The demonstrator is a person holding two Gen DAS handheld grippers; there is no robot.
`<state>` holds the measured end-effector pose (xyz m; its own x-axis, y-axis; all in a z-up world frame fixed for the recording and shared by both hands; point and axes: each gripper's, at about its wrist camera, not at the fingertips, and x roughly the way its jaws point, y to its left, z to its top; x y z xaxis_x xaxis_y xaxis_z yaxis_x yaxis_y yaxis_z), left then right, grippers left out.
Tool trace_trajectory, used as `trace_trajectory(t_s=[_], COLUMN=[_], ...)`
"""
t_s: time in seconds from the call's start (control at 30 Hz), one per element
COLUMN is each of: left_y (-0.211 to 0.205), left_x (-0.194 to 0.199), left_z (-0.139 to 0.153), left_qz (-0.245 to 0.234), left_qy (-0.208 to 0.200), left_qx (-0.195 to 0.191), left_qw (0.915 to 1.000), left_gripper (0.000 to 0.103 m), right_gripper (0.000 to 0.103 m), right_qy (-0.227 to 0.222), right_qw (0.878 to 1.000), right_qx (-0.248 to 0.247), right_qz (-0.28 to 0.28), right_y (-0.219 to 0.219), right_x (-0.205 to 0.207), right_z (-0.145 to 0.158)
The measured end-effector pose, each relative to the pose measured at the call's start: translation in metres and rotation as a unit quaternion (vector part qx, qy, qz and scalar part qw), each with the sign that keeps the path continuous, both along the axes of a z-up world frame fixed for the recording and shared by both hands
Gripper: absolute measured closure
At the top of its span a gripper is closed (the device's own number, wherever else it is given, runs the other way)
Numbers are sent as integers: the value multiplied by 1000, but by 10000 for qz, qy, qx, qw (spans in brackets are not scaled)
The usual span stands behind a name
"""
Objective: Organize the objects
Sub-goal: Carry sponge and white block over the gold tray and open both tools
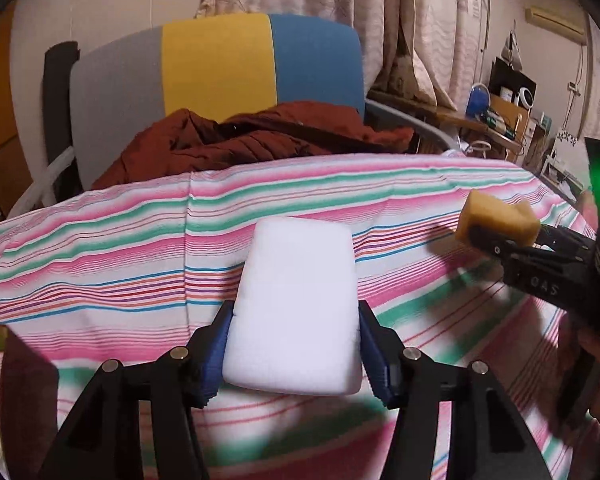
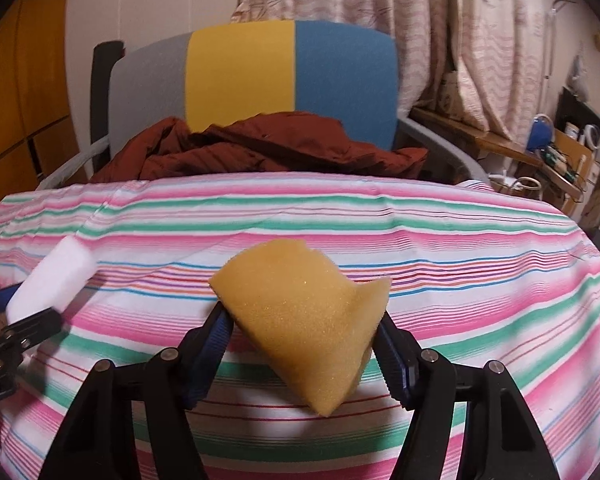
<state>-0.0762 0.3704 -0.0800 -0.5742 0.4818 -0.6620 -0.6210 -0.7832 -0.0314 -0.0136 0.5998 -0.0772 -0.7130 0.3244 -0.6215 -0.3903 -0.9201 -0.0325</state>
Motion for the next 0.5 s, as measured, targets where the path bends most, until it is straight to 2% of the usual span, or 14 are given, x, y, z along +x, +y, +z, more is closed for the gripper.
trace_trajectory(t_s=[0.2,0.5], left_y=[-12,-38], left_x=[19,49], left_z=[5,9], left_qz=[-25,-55], left_qy=[206,263], left_qx=[94,287], left_qw=[9997,9992], left_gripper=[45,44], right_gripper=[34,34], right_qy=[114,-37], right_qw=[9993,9991], right_qx=[255,358], right_qz=[-254,-221], right_y=[-6,-21], right_x=[9,20], right_z=[8,14])
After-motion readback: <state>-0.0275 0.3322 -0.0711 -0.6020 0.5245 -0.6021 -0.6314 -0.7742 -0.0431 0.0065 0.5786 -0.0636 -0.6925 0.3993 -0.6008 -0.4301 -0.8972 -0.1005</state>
